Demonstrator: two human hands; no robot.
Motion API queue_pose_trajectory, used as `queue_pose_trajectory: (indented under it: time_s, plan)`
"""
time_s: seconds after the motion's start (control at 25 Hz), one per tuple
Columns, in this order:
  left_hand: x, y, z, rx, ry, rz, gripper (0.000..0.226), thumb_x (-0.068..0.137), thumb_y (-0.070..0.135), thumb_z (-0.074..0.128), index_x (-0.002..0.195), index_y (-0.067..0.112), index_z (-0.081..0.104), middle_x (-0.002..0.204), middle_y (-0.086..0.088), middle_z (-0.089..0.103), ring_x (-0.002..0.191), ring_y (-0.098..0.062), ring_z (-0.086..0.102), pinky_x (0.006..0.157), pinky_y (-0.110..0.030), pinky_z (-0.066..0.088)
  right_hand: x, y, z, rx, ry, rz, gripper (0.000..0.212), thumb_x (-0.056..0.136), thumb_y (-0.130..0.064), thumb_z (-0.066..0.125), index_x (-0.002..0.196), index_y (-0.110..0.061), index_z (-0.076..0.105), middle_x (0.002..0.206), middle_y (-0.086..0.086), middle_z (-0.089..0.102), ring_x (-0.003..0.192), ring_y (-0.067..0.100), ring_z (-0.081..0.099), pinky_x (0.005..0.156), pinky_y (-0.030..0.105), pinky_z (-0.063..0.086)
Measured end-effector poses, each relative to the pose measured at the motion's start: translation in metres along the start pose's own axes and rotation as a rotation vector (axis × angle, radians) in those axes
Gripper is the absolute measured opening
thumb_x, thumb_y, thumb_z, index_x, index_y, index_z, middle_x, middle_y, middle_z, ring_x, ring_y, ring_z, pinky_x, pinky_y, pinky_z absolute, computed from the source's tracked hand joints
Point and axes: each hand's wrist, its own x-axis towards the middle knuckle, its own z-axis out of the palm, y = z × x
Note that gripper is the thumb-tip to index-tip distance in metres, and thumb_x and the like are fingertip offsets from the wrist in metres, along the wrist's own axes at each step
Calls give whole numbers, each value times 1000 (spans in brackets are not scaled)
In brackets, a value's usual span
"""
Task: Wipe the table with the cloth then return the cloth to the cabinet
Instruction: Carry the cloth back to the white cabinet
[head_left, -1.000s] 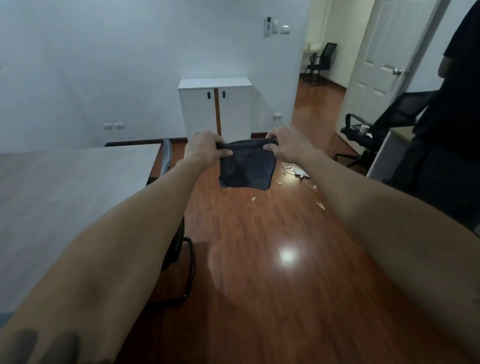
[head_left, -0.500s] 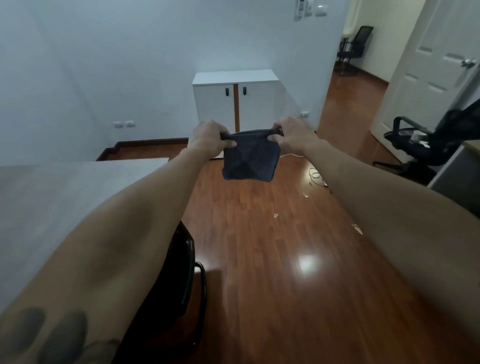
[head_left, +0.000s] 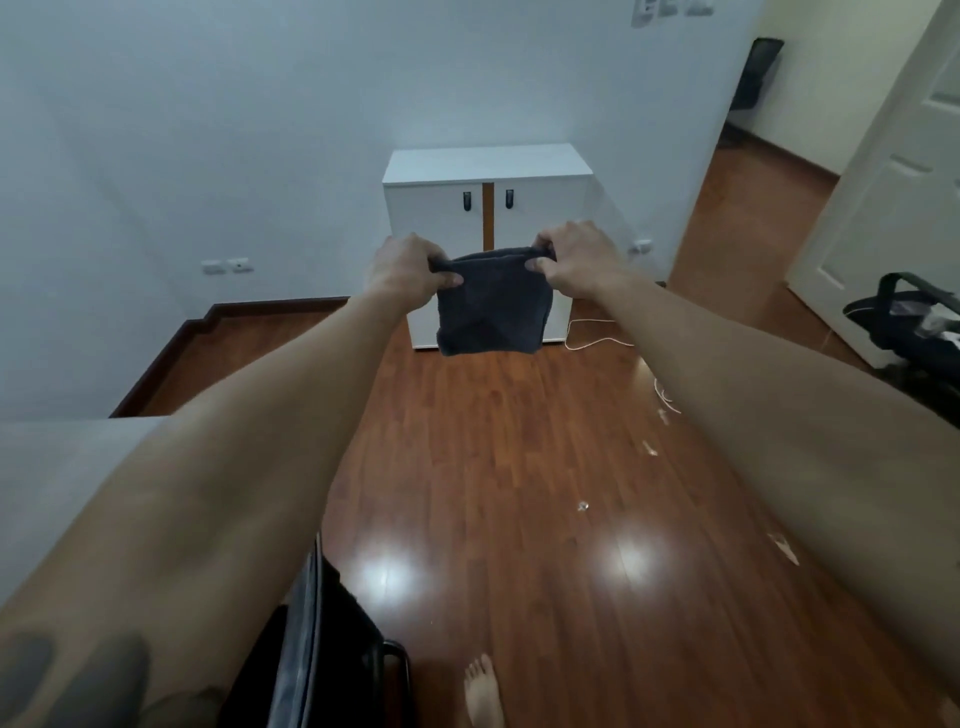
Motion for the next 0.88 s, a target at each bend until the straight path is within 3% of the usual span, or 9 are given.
queue_pose_trajectory:
  time_s: [0.32,0.56,0.88]
  plan:
    - [233,-62,3,14,7,-28,21,92,28,70,107,16,75,91,4,63,87,-14,54,75,-29,39,242,26,40,-70,-13,-10,20,99,-32,65,113,-18,68,110,7,68,102,27,62,83,37,49]
    - [404,-104,35,43,13,-46,21,90,30,72,105,17,76,95,0,69,87,-16,58,75,-29,43,414,82,82,-54,-36,-33,18,98,-31,65,111,-19,69,106,5,66,94,24,61,76,34,47]
    - [617,-133,63,60,49,-153,14,91,28,69,100,18,74,88,1,66,86,-19,59,69,-29,40,636,140,110,-24,-83,-60,21,99,-29,64,116,-18,68,114,7,66,100,26,60,77,32,43]
